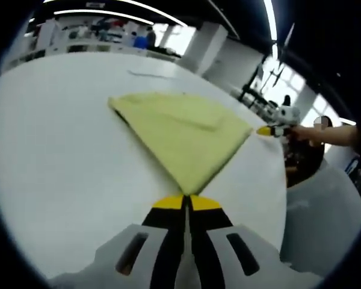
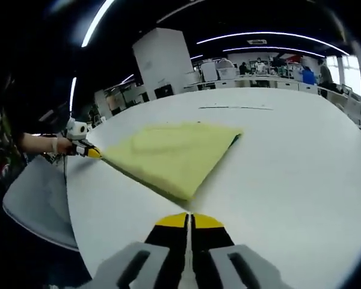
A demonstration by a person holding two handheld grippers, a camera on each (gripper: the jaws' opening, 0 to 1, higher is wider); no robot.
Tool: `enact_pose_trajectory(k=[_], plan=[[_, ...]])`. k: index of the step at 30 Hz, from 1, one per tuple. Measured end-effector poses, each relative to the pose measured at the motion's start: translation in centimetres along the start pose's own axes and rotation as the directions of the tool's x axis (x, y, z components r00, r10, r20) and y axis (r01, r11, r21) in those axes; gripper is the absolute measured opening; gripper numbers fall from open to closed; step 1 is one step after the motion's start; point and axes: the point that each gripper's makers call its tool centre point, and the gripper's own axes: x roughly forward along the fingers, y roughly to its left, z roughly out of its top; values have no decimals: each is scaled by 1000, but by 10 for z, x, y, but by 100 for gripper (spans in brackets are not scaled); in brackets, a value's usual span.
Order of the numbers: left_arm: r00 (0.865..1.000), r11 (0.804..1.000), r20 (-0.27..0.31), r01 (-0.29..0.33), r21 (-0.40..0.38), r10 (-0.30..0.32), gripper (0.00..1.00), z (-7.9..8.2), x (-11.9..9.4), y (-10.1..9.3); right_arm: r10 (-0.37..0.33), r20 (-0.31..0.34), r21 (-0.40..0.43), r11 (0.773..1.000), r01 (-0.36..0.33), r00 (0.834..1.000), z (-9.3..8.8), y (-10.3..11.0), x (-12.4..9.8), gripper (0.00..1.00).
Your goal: Fold the garment on the visible template until the final outline fits inside the template.
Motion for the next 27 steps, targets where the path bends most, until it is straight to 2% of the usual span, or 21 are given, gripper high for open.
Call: enact_pose_trajectory(k=[1, 2, 3, 5, 6, 9, 16, 21, 27], plan=[[1000, 1000, -2, 0, -4, 0, 0, 0, 0, 0, 2, 5, 8, 1000, -3, 1000, 3, 1, 3, 17], [1000, 1000, -3, 0, -3, 0, 0, 0, 0, 0, 0, 2, -8, 1000, 0, 1000, 5, 1, 6, 18], [1000, 1000, -3, 0, -2, 0, 0, 0, 0, 0, -8, -13, -55, 998, 7, 1000, 5, -2, 8, 14], [1000, 1000, -4, 0, -1, 0, 0, 0, 0, 0, 1, -11, -41, 999, -1, 1000, 7, -2, 13, 3], [1000, 1000, -3, 0, -4, 0, 0, 0, 0, 0, 3, -8, -15, 1000, -3, 1000, 9, -3, 17, 1], [1000, 1000, -5, -2, -6, 1, 0, -1, 0, 0, 5, 2, -24, 1000, -5, 1000, 12, -2, 19, 0], [1000, 1000, -14, 0, -6, 0, 0, -5, -6, -1, 31, 5, -1, 1000, -31, 1000, 8, 6, 4, 0], [1000, 1000, -13, 5, 1, -5, 0, -11, -9, -8, 41, -7, -13, 999, -41, 999, -1, 14, 3, 0], [1000, 1000, -6, -15, 5, 15, 0, -10, -14, -6, 33, -4, -3, 999, -33, 999, 3, 17, 3, 0]])
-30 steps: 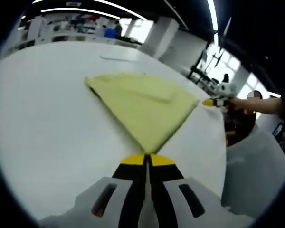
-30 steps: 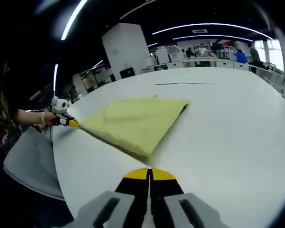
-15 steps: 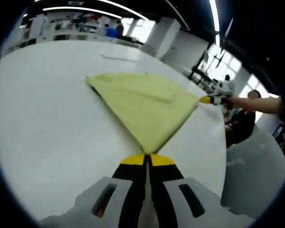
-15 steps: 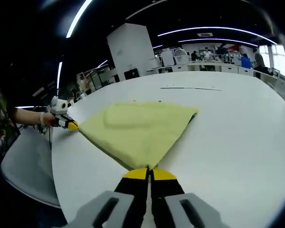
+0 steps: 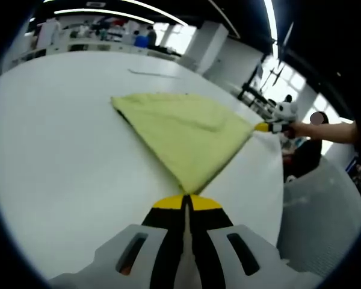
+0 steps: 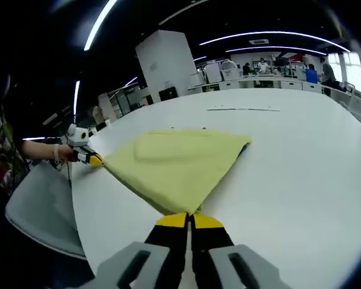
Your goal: Fold the garment on the visible template until the final outline fits inside the template.
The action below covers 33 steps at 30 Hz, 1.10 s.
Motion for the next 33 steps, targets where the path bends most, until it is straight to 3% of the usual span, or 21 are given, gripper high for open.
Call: enact_pose_trajectory(k=[1, 3, 5, 8, 12, 14, 17, 24, 33], plan=[[1000, 1000, 7, -5, 1, 5, 0, 2, -3, 0, 1, 7, 5, 1000, -1, 1000, 2, 1, -2, 0], [999, 1000, 35, -15, 12, 14, 7, 9, -8, 1, 11, 35, 50, 999, -13, 999, 9, 4, -5, 11], [998, 999, 61, -34, 18, 32, 22, 16, -14, 3, 0, 40, 34, 999, -1, 999, 12, 5, -9, 24], [994, 998, 91, -58, 34, 55, 43, 24, -21, 3, -14, 42, 8, 1000, 13, 999, 16, 7, -15, 33], [991, 996, 114, -74, 42, 69, 62, 31, -28, 0, -26, 51, -1, 1000, 26, 998, 18, 10, -26, 45], [989, 994, 122, -88, 62, 80, 72, 33, -30, 0, -54, 57, -8, 998, 55, 997, 18, 9, -31, 60], [988, 992, 118, -104, 66, 95, 83, 31, -32, 0, -77, 65, -1, 997, 77, 995, 19, 10, -40, 74], [983, 990, 134, -133, 54, 125, 97, 28, -38, 5, -138, 75, 7, 990, 138, 988, 16, 10, -51, 100], [976, 988, 178, -141, 59, 129, 99, 32, -41, 4, -142, 82, 26, 990, 140, 987, 14, 17, -56, 100]])
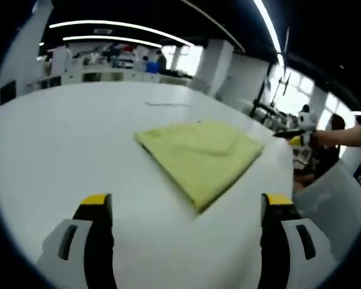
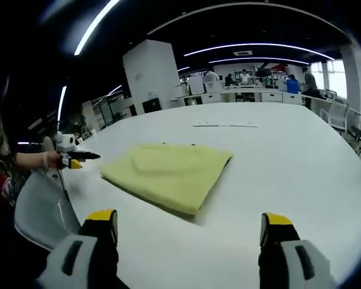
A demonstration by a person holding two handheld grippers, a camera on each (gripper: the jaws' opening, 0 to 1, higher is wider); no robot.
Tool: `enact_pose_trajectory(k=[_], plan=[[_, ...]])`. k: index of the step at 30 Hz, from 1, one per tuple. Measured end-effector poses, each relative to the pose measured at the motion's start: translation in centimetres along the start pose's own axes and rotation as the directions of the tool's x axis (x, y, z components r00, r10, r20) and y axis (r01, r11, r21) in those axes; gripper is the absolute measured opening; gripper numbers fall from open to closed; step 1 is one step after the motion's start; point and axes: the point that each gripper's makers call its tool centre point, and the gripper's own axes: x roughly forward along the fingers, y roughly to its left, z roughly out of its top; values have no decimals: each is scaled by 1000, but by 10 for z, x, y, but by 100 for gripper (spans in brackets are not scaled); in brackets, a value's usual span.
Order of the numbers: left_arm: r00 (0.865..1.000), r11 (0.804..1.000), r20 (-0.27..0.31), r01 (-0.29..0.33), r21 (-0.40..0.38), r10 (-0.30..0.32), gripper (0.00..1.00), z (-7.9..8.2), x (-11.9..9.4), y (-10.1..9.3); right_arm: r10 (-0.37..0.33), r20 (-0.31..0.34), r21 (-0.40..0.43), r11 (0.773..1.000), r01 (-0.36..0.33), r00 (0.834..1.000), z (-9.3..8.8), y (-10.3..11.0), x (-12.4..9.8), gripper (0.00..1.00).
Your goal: Fold the garment on the visible template until the final outline fits inside the template.
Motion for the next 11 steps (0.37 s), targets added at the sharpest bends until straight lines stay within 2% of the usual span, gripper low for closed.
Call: enact_pose_trajectory(k=[11], plan=[[1000, 999, 17, 16, -28, -15, 99, -3, 5, -11, 21, 20, 17, 1000, -21, 1000, 2, 12, 7, 99]])
